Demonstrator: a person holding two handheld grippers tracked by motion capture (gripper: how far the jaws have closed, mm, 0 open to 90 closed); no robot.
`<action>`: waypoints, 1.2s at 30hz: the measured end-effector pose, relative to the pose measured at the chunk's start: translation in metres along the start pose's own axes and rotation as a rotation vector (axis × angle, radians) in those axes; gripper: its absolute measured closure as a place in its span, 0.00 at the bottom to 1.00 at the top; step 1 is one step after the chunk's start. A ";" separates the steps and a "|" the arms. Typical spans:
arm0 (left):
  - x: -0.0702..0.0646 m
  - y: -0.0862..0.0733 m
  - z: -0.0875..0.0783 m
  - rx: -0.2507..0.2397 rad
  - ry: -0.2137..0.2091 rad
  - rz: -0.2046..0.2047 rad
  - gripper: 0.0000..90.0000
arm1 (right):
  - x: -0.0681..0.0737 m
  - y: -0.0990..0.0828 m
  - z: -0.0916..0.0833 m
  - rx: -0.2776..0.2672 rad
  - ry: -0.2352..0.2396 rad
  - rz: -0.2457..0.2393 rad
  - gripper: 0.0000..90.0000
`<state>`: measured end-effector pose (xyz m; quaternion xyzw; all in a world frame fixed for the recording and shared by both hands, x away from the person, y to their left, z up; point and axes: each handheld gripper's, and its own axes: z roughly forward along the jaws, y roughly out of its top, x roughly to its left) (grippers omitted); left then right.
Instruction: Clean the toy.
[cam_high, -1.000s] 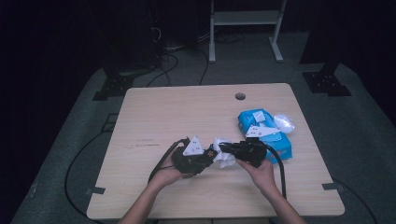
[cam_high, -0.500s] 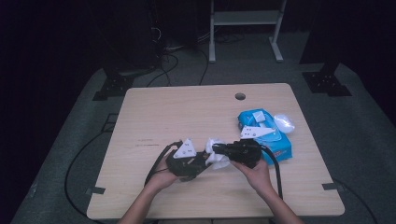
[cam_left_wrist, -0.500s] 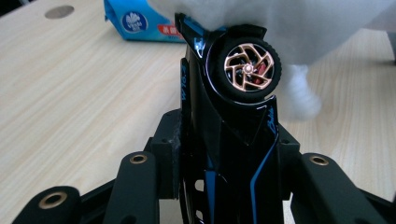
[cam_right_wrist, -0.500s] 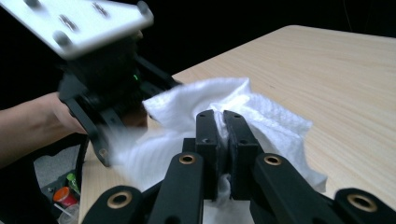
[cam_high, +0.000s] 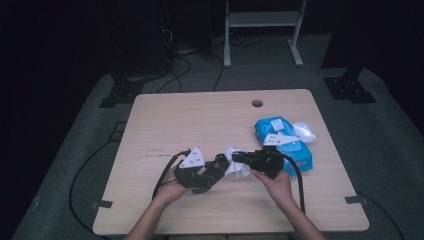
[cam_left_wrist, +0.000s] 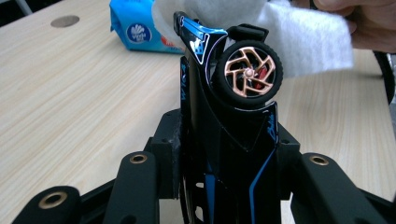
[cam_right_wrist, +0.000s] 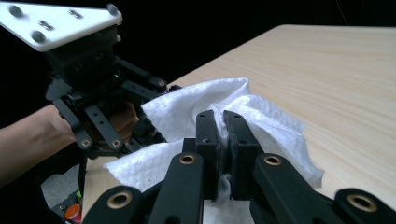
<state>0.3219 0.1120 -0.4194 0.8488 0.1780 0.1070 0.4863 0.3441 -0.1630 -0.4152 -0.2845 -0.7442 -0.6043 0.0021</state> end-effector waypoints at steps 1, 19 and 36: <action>0.000 0.001 -0.001 -0.011 -0.002 -0.006 0.63 | -0.001 -0.003 0.001 0.011 -0.003 0.006 0.94; 0.003 -0.003 0.000 -0.002 0.011 -0.013 0.63 | -0.005 -0.011 0.004 0.041 -0.023 0.018 0.94; 0.009 0.001 0.013 0.066 0.002 -0.023 0.63 | -0.012 -0.018 0.002 0.077 -0.057 0.024 0.94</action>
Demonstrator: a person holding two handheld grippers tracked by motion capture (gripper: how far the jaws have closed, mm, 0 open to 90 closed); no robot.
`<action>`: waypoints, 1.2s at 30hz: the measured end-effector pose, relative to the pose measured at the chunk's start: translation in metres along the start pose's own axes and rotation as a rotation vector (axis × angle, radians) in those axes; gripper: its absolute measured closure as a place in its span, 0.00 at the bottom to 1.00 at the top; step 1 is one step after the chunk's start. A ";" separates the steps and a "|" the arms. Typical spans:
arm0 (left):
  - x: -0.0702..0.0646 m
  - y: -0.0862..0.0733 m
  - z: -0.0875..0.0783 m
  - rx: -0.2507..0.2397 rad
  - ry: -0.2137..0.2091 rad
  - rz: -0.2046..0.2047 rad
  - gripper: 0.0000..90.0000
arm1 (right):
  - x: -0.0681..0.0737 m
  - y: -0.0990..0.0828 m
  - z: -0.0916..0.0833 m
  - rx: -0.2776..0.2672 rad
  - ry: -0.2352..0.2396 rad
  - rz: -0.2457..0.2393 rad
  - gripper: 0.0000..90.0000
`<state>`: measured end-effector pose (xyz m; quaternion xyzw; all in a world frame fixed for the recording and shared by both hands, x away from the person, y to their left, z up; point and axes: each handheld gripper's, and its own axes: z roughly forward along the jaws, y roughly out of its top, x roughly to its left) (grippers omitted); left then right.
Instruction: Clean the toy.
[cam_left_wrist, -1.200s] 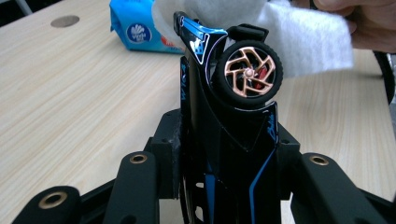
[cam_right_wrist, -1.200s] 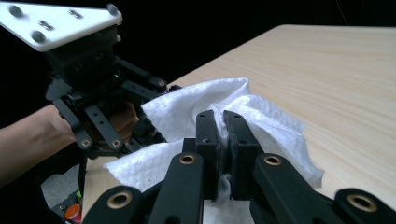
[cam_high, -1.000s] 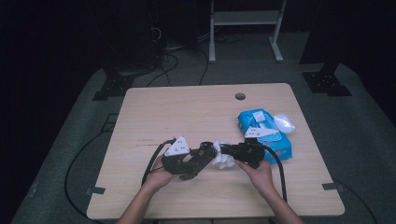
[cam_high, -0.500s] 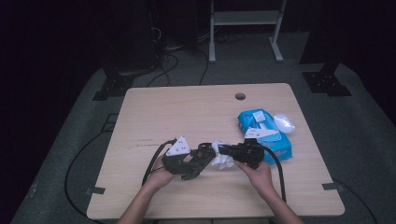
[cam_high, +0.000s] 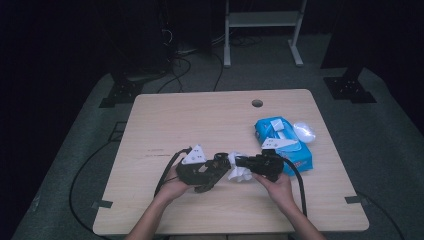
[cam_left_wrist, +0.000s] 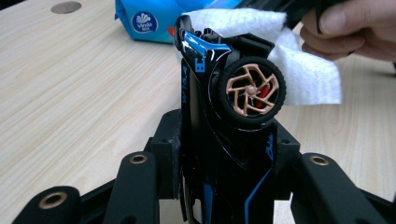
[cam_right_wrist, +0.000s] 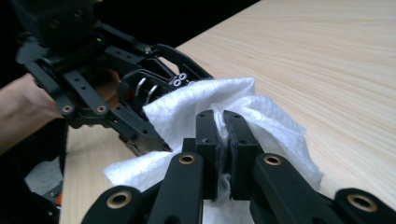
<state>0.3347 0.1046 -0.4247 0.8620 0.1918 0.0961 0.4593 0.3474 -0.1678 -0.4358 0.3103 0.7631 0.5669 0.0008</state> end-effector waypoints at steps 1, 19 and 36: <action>0.001 0.003 0.003 0.015 -0.007 0.000 0.63 | -0.001 0.000 -0.001 -0.006 -0.009 0.004 0.94; 0.021 0.031 0.050 0.315 -0.031 0.040 0.63 | -0.017 -0.005 -0.009 -0.007 -0.065 0.041 0.94; 0.041 0.012 -0.007 0.126 -0.103 -0.048 0.55 | -0.001 0.010 0.009 -0.005 -0.017 0.002 0.93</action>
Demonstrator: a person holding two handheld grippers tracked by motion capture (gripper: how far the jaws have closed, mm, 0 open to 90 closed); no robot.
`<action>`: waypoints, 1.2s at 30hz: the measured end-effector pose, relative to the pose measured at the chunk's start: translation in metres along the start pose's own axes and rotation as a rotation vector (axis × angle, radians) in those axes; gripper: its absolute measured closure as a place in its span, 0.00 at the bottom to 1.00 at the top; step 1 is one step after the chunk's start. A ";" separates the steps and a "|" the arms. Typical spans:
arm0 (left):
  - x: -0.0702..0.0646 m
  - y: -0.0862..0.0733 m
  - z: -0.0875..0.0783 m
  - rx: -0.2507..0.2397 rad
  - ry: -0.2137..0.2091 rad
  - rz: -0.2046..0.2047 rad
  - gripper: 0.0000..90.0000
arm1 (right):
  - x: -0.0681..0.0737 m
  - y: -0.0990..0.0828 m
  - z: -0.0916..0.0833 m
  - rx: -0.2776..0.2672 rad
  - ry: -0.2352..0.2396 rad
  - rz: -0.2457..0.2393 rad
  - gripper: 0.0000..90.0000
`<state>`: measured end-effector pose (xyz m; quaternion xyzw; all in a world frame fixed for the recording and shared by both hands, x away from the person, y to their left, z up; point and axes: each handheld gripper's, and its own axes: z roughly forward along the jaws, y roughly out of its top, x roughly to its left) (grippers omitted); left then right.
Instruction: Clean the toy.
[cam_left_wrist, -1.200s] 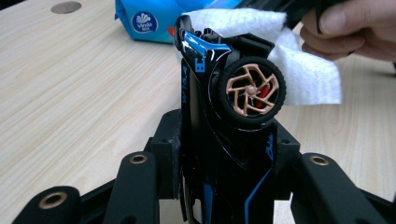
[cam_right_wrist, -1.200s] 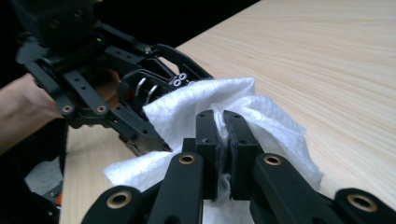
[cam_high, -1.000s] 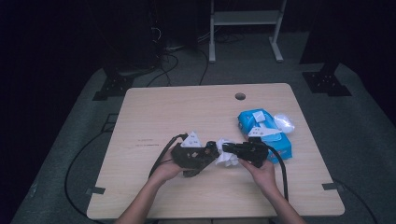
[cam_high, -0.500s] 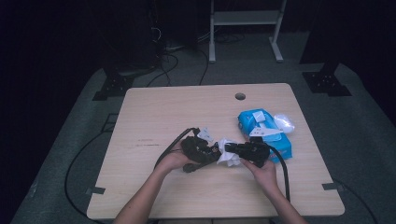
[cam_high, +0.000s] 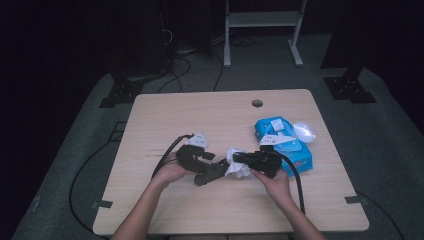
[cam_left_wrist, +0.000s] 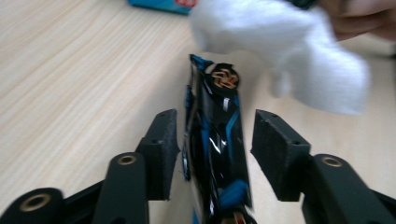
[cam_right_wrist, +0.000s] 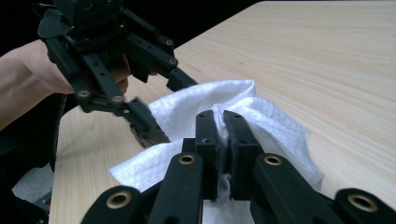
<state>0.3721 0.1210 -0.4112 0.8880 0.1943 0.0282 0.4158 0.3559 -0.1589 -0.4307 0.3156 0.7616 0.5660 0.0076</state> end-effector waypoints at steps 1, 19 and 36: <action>0.002 -0.003 -0.003 -0.013 0.009 -0.017 0.55 | 0.000 0.002 0.003 0.015 0.007 0.005 0.93; 0.008 -0.025 -0.002 -0.054 -0.050 -0.133 0.47 | 0.001 0.000 0.028 0.122 0.008 -0.023 0.94; -0.035 -0.033 0.015 -0.004 0.001 0.074 0.38 | 0.018 -0.026 0.004 0.180 0.051 -0.054 0.94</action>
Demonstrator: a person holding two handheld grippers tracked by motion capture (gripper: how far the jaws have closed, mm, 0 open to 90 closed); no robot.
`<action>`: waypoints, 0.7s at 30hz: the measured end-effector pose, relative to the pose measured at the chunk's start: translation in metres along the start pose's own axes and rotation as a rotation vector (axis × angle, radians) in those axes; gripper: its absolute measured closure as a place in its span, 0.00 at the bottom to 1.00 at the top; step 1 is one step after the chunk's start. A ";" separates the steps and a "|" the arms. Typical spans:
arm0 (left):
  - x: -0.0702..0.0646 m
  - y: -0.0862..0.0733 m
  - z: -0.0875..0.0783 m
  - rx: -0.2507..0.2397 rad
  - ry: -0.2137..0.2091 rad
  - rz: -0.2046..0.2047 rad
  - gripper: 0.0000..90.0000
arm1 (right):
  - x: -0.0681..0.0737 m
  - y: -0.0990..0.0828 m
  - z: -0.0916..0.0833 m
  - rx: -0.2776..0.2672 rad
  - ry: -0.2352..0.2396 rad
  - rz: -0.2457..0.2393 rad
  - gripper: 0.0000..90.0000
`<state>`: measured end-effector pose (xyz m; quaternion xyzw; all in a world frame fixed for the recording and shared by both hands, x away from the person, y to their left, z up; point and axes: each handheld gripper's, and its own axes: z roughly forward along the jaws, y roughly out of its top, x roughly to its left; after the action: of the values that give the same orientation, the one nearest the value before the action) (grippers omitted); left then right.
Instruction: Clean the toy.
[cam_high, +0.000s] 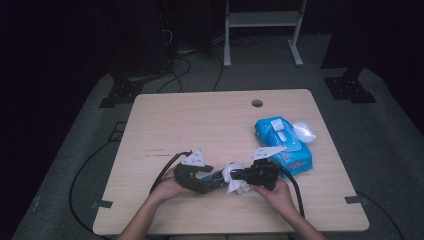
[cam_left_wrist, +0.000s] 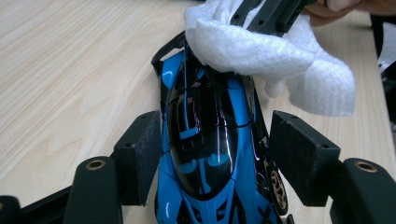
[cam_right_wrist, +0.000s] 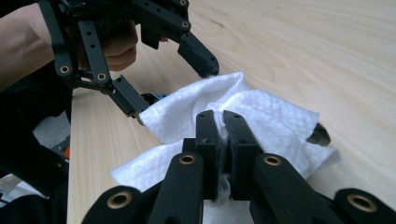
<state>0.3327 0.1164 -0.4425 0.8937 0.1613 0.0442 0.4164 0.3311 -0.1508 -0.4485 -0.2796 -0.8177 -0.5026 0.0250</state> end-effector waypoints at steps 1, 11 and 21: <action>0.000 0.000 0.000 0.000 0.000 0.000 0.37 | 0.000 -0.001 0.000 0.004 0.002 0.000 0.94; -0.021 -0.002 0.020 0.089 0.085 0.120 0.35 | 0.001 -0.017 0.003 0.082 -0.009 0.006 0.94; -0.020 0.001 0.024 0.089 0.103 0.107 0.23 | -0.004 -0.018 -0.033 0.010 0.003 0.041 0.93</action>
<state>0.3193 0.0917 -0.4567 0.9151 0.1365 0.1051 0.3647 0.3174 -0.1862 -0.4482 -0.2956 -0.8142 -0.4983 0.0377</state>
